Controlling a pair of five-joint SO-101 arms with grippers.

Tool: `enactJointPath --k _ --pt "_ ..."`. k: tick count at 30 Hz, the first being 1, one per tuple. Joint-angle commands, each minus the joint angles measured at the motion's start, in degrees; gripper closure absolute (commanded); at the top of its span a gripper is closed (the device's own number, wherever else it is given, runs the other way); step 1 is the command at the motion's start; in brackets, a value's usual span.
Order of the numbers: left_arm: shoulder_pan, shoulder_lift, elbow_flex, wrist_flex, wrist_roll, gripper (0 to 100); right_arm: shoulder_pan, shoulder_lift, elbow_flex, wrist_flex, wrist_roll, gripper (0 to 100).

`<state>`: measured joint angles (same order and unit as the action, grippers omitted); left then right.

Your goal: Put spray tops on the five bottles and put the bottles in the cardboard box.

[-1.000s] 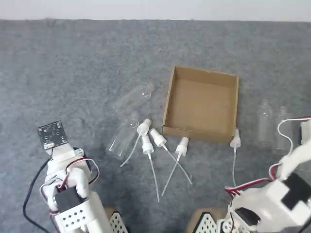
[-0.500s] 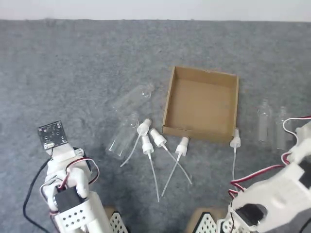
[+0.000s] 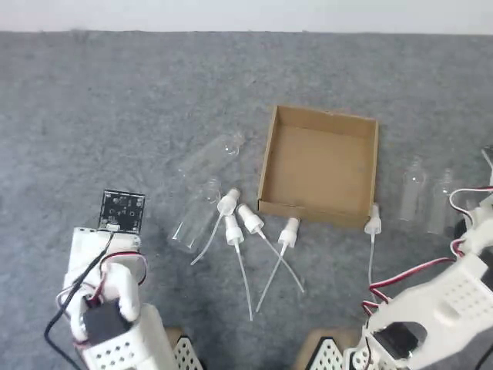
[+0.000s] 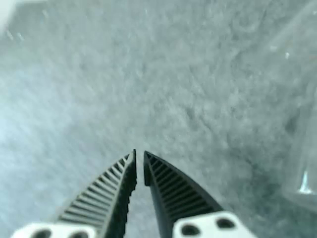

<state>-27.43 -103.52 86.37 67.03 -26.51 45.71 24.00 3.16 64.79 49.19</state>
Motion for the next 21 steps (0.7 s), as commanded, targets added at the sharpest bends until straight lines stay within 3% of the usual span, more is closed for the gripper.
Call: enactJointPath --k 1,5,10,15,21 --pt "3.96 -0.62 -9.45 4.75 -0.97 91 1.89 -4.26 1.23 1.19 3.87 99.2" --pt "9.93 5.27 -14.37 6.15 -1.41 81 2.77 -7.08 3.52 1.19 8.44 99.2" --pt "18.37 26.02 -27.47 10.02 -2.37 81 3.30 -11.74 8.18 0.75 11.43 99.2" --pt "29.54 48.09 -45.41 15.30 2.46 81 3.03 -14.29 10.81 0.66 11.34 99.2" --pt "41.23 69.54 -57.71 14.42 8.79 81 3.03 -14.29 10.99 0.66 11.69 99.1"
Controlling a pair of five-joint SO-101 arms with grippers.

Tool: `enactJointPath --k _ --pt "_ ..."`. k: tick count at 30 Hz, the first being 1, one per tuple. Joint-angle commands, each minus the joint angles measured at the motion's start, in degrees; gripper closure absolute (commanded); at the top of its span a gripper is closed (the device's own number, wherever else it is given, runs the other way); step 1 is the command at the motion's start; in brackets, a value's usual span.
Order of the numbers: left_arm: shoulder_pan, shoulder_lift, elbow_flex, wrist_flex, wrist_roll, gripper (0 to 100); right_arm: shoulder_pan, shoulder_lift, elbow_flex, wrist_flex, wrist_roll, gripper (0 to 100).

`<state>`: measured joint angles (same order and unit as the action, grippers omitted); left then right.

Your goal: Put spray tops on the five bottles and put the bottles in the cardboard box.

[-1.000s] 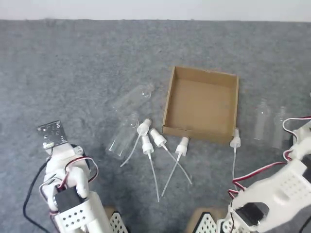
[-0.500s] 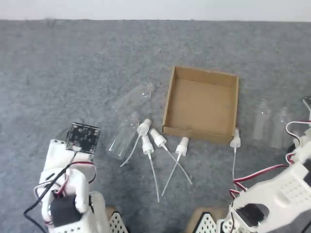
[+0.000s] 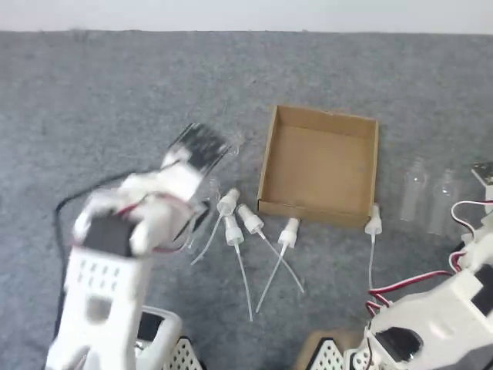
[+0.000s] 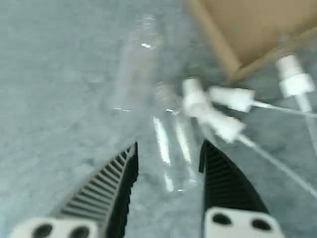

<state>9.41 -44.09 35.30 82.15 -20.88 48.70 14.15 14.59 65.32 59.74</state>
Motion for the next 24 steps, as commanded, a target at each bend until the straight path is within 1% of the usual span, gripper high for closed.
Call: enactJointPath --k 1,6,12,14,19,24 --pt "5.54 13.63 -7.87 -1.67 4.31 81 0.04 -4.44 -0.44 0.13 1.14 99.1" --pt "8.44 28.92 -12.00 -6.86 6.24 81 0.04 -4.44 -0.44 0.13 1.23 99.0" --pt "10.81 39.03 -15.08 -10.81 8.70 81 0.04 -4.44 -0.44 0.13 1.23 99.0" --pt "10.46 40.97 -15.16 -11.16 9.05 81 0.04 -4.44 -0.44 -0.13 1.41 99.0" --pt "7.12 45.01 -15.08 -12.92 9.14 82 0.22 -4.44 1.67 -3.91 3.87 98.9" --pt "4.31 47.30 -15.16 -13.19 8.88 83 0.22 -4.44 5.01 -8.13 4.04 98.9"
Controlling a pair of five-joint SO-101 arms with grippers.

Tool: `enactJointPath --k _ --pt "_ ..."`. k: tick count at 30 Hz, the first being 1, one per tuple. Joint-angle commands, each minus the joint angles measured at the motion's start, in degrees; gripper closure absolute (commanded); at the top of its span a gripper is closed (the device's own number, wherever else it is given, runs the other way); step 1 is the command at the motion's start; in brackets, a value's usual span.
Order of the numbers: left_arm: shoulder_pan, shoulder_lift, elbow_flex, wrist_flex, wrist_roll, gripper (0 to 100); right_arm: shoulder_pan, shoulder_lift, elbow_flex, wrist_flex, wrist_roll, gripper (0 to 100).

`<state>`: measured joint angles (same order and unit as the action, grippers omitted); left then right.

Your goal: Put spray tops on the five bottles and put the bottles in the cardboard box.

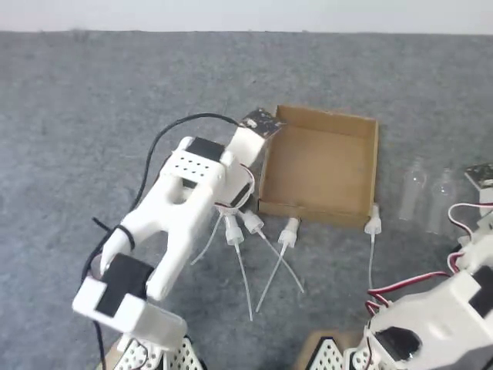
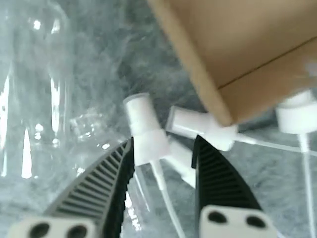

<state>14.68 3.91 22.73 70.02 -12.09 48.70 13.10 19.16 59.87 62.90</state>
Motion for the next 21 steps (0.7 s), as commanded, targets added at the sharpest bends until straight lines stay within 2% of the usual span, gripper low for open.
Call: enactJointPath --k 1,14,21 --pt "-1.32 -0.44 -2.59 -1.05 0.09 83 0.22 -3.38 0.88 -3.30 0.88 98.9" --pt "-1.58 8.00 -2.59 -6.42 0.53 83 0.40 -3.38 0.79 -3.65 0.88 98.9" --pt "-1.58 8.35 -2.33 -4.75 0.62 83 0.40 -3.38 0.70 -3.65 0.88 98.9"
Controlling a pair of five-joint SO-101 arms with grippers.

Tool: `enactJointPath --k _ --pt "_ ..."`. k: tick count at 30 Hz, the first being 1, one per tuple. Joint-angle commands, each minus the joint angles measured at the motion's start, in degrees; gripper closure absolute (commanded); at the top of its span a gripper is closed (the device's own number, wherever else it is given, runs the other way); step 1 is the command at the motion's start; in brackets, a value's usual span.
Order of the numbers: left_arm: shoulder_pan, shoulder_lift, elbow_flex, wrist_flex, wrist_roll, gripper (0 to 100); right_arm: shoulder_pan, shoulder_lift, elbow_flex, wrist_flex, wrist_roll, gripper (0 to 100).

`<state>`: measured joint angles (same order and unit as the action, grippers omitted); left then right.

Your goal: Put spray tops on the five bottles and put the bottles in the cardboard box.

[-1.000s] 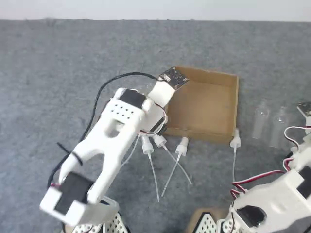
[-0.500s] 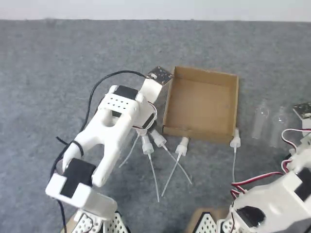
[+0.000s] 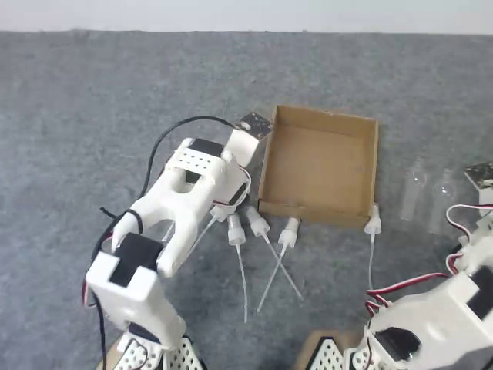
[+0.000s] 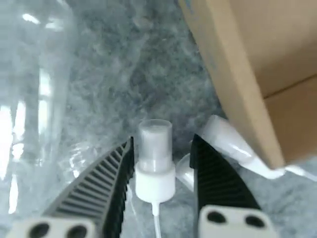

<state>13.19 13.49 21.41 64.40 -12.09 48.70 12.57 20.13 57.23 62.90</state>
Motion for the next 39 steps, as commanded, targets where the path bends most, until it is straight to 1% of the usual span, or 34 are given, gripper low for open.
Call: enactJointPath --k 1,8,10,14,19,21,25,31,37,39 --pt "-0.09 -1.32 -1.01 1.49 0.62 83 0.40 -2.86 -0.26 -1.01 0.88 98.9" --pt "-0.70 -0.62 -0.57 1.41 0.35 83 0.40 -2.86 -0.35 -1.01 0.88 98.9" --pt "-0.44 -0.70 0.75 0.18 0.35 84 0.40 -2.86 -0.35 -1.01 0.88 98.9" --pt "-0.26 -0.70 2.59 -2.99 0.53 91 0.40 -2.86 -0.26 -1.01 0.88 98.9" --pt "-0.26 -1.67 1.54 -3.08 0.88 95 0.40 -2.86 -0.26 -1.01 0.88 98.9" --pt "-0.53 -3.34 0.22 -2.90 2.90 97 0.40 -2.86 -0.26 -0.92 0.88 98.9" --pt "-0.18 -10.73 -1.98 0.53 4.31 99 0.40 -2.86 -0.26 -0.84 0.88 98.9" --pt "-0.79 -27.87 -2.95 4.92 8.00 99 0.40 -3.21 -0.35 -1.01 0.88 98.4" --pt "-3.87 -42.73 -2.68 9.14 12.66 99 0.04 -3.38 -0.35 -0.57 0.53 86.8" --pt "-5.27 -46.51 -1.27 9.32 13.71 99 -0.22 -3.47 -0.44 -0.57 -0.44 84.7"
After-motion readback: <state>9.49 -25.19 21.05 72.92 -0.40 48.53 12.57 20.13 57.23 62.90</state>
